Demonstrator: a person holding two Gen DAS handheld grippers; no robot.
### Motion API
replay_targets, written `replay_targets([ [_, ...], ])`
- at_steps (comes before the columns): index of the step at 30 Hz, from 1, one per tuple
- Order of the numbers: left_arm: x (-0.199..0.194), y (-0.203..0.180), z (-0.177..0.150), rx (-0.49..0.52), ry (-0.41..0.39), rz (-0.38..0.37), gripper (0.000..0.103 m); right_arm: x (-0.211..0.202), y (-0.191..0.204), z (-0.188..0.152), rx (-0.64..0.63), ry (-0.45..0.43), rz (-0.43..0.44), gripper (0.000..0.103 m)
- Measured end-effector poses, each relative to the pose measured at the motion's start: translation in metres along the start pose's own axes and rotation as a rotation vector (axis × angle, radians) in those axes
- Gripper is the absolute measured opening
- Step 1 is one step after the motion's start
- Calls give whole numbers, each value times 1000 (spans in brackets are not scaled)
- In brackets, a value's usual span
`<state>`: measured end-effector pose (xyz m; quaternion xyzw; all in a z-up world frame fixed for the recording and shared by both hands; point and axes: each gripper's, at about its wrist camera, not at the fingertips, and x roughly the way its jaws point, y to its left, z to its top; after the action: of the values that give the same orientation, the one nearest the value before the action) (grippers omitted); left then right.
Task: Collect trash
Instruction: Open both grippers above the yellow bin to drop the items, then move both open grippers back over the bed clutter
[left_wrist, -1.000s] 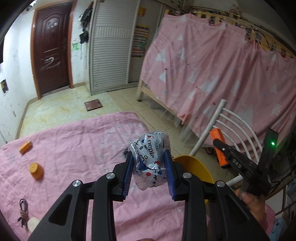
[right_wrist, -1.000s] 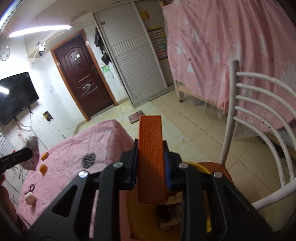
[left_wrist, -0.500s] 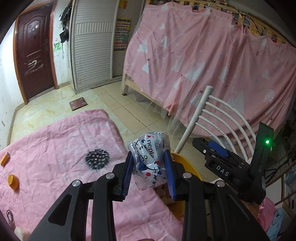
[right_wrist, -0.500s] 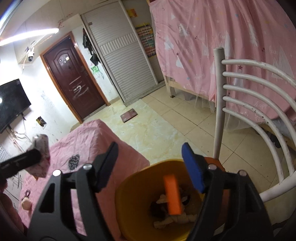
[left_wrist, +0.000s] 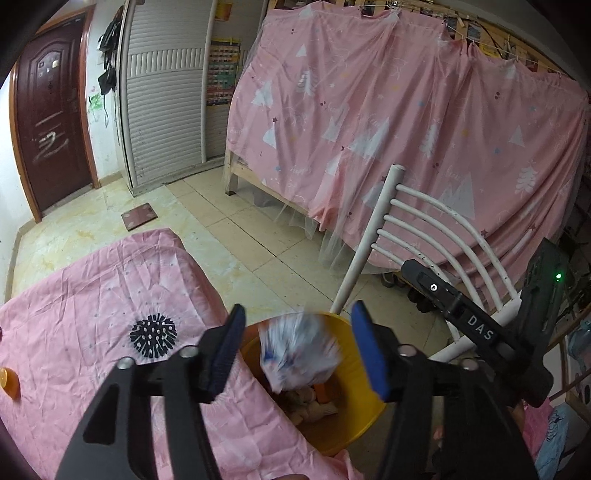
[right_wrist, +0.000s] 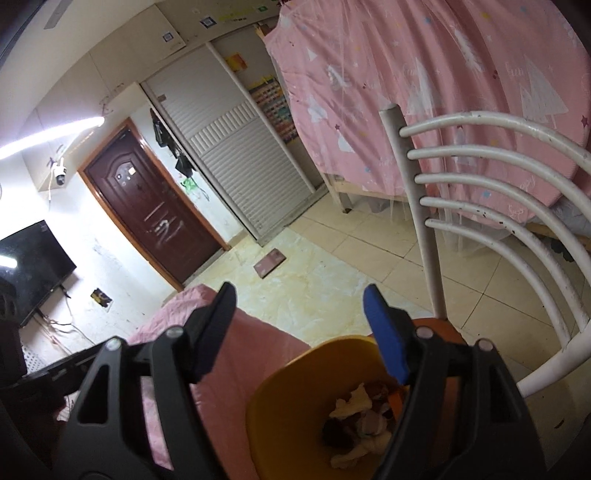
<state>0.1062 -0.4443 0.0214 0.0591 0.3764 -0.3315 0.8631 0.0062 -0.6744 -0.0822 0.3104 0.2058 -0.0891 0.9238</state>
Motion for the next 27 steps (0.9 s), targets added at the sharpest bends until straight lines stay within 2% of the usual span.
replay_targets([
  [17,-23,21,-3,-47,-21,27,60,3,21,-1,-58,17,46,73],
  [24,-48,41,-10,-88,-53,36,68,10,42,-3,-114,36,66,74],
  [27,-60,56,-19,-114,-67,49,73,13,56,-7,-148,47,79,79],
])
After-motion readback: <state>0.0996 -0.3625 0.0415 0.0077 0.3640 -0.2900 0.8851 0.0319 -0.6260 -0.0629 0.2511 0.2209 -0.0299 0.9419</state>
